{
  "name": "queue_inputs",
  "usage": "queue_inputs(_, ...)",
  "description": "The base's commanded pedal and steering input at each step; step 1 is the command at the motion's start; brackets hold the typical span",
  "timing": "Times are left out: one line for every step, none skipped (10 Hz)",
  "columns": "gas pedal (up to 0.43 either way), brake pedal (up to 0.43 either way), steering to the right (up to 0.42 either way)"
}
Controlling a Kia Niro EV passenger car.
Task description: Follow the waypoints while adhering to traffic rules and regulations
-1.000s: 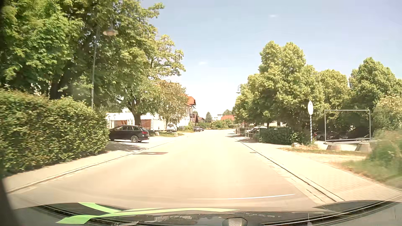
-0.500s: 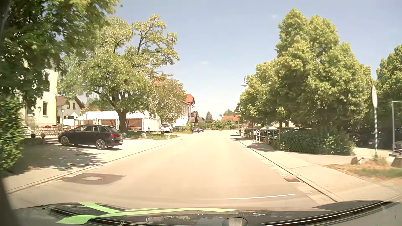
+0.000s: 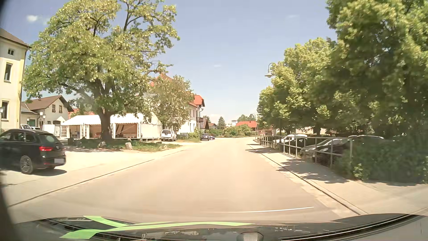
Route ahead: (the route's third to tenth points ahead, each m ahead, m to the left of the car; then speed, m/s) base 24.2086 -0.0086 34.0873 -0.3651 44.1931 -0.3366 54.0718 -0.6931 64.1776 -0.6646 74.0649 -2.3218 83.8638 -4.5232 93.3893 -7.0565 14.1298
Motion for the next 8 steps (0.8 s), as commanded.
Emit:
queue_inputs(0.169,0.0,-0.002)
queue_inputs(0.169,0.0,-0.002)
queue_inputs(0.169,0.0,-0.001)
queue_inputs(0.169,0.0,-0.001)
queue_inputs(0.169,0.0,-0.001)
queue_inputs(0.169,0.0,-0.001)
queue_inputs(0.169,0.0,-0.001)
queue_inputs(0.157,0.0,-0.001)
